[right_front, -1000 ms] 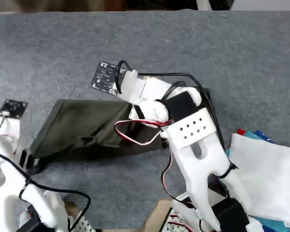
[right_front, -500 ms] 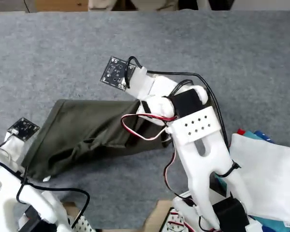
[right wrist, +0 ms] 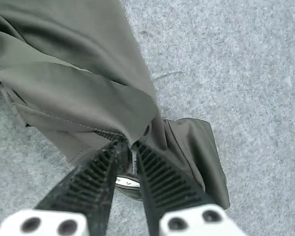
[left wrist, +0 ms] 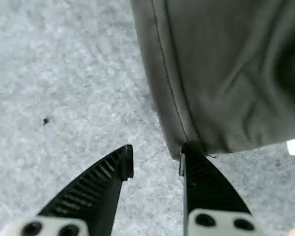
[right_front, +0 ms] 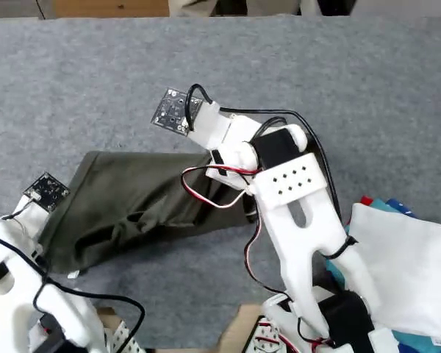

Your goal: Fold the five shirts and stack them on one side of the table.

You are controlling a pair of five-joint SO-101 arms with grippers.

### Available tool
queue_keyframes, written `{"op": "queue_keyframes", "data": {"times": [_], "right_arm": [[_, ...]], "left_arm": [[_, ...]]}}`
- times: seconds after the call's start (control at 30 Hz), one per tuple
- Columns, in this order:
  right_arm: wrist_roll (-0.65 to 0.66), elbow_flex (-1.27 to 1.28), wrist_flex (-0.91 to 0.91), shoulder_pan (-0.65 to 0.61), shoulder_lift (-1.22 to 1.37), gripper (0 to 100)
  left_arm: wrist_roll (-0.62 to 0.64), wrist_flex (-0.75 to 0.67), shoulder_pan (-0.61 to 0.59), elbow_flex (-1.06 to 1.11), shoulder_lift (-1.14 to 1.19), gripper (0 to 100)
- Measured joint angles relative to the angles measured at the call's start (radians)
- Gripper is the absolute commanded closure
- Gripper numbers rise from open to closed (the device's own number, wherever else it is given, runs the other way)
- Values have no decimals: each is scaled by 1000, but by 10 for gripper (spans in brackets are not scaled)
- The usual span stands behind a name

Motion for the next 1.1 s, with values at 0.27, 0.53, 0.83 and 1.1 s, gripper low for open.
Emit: {"op": "queue_keyframes", "data": {"times": [0.27,0.53,0.83,1.1], "right_arm": [[0,0,0,6,6,995],[0,3,23,80,6,995],[0,3,41,91,6,995],[-3,3,41,91,6,995]], "left_arm": [[0,178,-29,52,-270,871],[0,284,-35,132,-385,866],[0,153,-35,235,-391,837],[114,-29,-37,295,-391,812]]}}
